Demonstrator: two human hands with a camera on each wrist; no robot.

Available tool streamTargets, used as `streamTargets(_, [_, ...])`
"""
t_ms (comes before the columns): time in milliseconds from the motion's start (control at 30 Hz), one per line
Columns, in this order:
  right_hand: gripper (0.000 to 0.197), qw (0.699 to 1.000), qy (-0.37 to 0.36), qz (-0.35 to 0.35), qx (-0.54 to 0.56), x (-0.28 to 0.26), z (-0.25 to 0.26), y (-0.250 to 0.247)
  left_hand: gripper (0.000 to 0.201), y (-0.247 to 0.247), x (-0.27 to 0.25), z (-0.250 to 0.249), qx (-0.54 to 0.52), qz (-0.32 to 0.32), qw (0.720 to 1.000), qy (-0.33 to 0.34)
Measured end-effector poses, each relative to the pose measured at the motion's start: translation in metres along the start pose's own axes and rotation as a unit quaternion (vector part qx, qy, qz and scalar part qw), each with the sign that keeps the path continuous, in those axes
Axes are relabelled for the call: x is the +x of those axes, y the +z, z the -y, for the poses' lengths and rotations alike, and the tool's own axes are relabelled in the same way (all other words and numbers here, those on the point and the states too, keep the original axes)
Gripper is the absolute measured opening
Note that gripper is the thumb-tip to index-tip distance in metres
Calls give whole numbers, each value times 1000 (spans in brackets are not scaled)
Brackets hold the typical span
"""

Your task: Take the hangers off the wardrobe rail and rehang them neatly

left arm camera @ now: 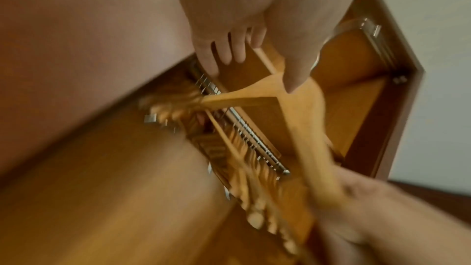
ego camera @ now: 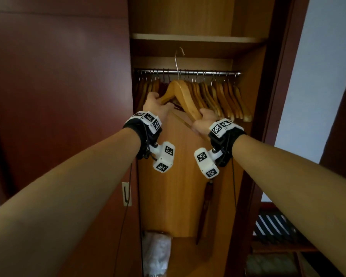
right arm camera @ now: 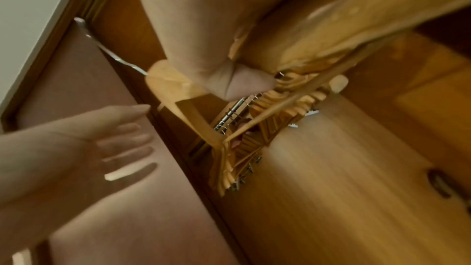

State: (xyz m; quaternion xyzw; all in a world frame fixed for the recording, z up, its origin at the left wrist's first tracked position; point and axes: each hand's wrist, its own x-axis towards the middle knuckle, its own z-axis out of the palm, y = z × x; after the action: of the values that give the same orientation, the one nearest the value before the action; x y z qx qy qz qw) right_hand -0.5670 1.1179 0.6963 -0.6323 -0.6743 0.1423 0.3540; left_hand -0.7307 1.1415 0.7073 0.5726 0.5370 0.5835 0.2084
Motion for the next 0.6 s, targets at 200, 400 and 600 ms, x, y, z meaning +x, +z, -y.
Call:
streamTargets(200, [46, 992, -30, -65, -102, -6, -4, -25, 112, -28, 6, -11, 199, -20, 966, 161])
streamTargets(400, [41, 988, -34, -113, -103, -2, 2, -45, 83, -41, 3, -22, 174, 107, 952, 229])
streamTargets(600, [54, 981, -40, -156, -112, 14, 12, -44, 25, -37, 0, -19, 102, 149, 954, 240])
